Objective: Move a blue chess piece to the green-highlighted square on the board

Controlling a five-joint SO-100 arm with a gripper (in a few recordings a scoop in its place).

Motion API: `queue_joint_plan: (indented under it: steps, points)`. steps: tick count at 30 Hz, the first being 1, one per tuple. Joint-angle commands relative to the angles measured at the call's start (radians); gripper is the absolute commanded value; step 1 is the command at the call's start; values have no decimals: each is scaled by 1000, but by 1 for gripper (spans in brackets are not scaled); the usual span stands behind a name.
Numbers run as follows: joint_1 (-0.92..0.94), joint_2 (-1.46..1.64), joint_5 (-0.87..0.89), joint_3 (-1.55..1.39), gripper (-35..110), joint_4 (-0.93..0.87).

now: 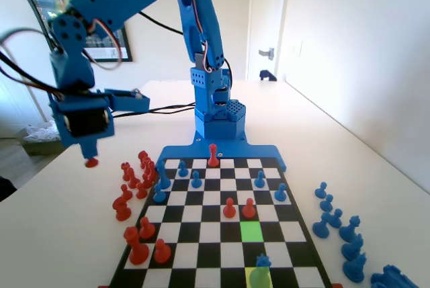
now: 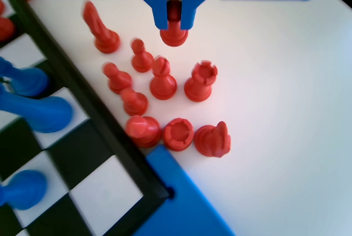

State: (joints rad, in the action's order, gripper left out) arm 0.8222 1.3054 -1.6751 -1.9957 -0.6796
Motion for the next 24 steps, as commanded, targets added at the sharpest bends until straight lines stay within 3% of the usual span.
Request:
queue_joint_plan:
  steps: [1, 24]
  points:
    - [-3, 26, -25, -29, 1, 43]
    - [43, -83, -44, -9, 1, 132]
